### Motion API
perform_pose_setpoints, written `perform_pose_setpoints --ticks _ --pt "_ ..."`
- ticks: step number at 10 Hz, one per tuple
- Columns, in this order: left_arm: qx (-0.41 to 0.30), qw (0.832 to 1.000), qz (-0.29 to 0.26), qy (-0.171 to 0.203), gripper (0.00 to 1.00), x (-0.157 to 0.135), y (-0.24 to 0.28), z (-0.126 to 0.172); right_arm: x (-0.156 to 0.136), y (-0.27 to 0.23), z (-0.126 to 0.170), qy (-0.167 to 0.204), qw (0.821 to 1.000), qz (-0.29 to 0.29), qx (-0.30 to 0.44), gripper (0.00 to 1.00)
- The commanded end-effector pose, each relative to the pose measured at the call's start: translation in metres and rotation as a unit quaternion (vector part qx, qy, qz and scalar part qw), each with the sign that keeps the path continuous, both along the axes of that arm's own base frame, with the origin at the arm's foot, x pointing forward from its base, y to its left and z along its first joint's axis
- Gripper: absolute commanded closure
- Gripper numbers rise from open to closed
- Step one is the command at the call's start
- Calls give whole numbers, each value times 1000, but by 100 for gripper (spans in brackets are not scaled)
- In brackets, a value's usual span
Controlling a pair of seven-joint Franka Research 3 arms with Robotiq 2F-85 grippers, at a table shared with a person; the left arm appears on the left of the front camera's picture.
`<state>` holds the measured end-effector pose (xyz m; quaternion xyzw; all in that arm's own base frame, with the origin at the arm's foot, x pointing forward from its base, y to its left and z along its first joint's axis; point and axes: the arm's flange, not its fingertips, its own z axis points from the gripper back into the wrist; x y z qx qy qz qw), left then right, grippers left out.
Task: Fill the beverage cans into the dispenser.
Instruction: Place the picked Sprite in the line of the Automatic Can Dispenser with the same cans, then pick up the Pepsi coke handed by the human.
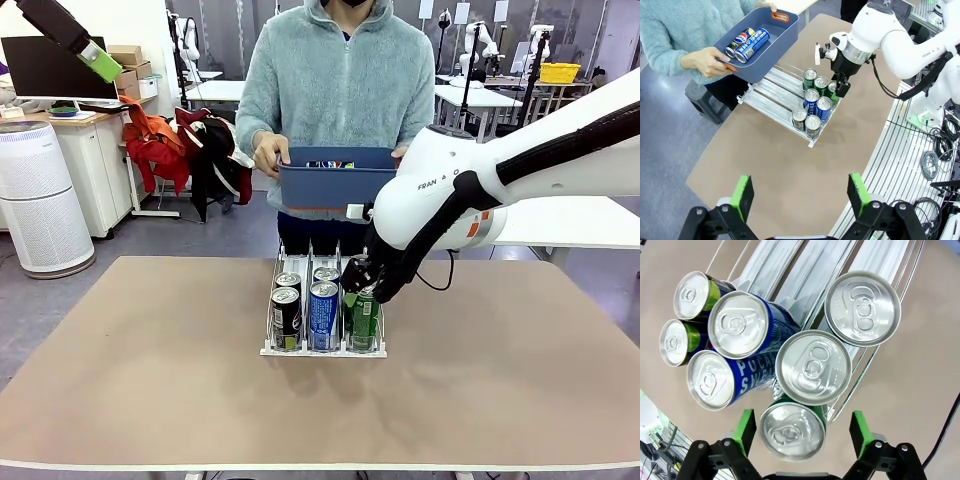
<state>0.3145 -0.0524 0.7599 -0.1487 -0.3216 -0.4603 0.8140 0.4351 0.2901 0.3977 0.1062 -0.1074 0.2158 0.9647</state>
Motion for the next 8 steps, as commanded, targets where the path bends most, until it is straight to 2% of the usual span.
perform_pose_setpoints --ticks 1,2,3,8 --pt "5 1000 1 1 0 0 1 -1 -12 -9 5 4 1000 18 12 0" --pt "5 1000 1 1 0 0 1 -1 -14 -9 6 7 1000 7 21 0" --pt "5 1000 1 1 0 0 1 -1 -3 -1 6 -2 1000 2 2 0" --pt "5 1000 1 1 0 0 1 -1 -3 -1 6 -2 1000 2 2 0"
